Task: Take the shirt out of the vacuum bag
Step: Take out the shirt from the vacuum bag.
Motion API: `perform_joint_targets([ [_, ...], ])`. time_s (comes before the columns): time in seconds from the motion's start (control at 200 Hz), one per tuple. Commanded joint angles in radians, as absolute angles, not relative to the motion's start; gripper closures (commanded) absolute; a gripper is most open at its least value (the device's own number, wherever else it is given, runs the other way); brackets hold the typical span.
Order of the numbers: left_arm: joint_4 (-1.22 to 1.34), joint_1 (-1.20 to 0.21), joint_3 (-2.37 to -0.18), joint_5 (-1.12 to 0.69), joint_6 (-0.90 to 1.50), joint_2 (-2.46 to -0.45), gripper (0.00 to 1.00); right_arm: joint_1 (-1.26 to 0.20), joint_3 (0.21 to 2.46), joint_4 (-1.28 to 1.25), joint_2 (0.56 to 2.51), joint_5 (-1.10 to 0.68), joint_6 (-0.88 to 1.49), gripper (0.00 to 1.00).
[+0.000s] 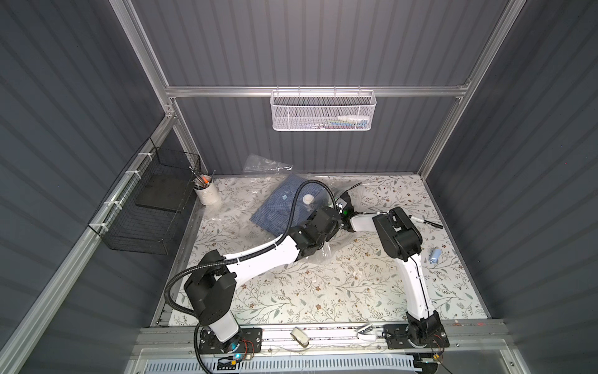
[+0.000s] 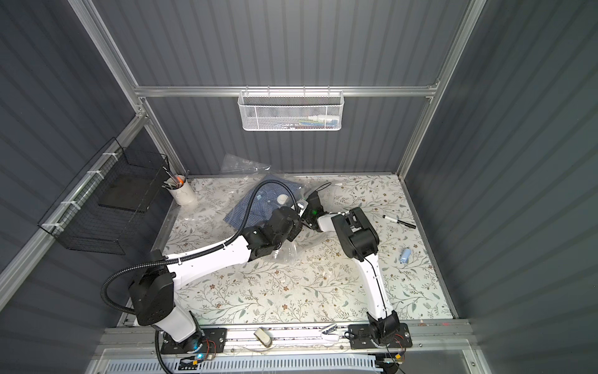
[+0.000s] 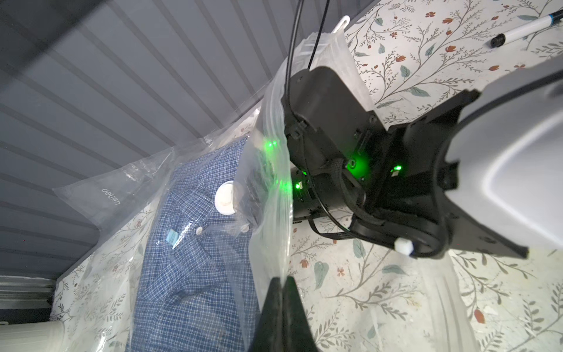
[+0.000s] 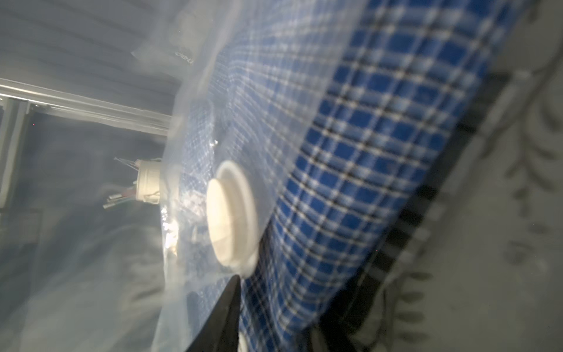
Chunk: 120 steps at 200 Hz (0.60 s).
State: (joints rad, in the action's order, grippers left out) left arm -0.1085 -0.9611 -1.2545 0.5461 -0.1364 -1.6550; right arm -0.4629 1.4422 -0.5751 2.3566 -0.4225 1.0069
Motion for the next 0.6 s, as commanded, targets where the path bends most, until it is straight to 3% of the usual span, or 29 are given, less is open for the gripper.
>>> perform_joint_targets([
  [0.0,-0.099,-0.962,-1.259,0.528,-0.120,-1.644,1.00,-0.478,1.472,-0.589,2.377,-0.428,1.033,0.70],
  [0.2,-0.093,-0.949,-1.240,0.518,-0.108,-1.663,1.00,-0.473,1.394,-0.560,2.269,-0.418,1.030,0.90],
  [0.33,-0.078,-0.940,-1.226,0.506,-0.097,-1.677,1.00,-0.471,1.328,-0.477,2.160,-0.401,1.011,0.98],
  [0.595,-0.067,-0.924,-1.202,0.494,-0.082,-1.687,1.00,-0.442,1.167,-0.392,2.010,-0.387,0.994,1.00],
])
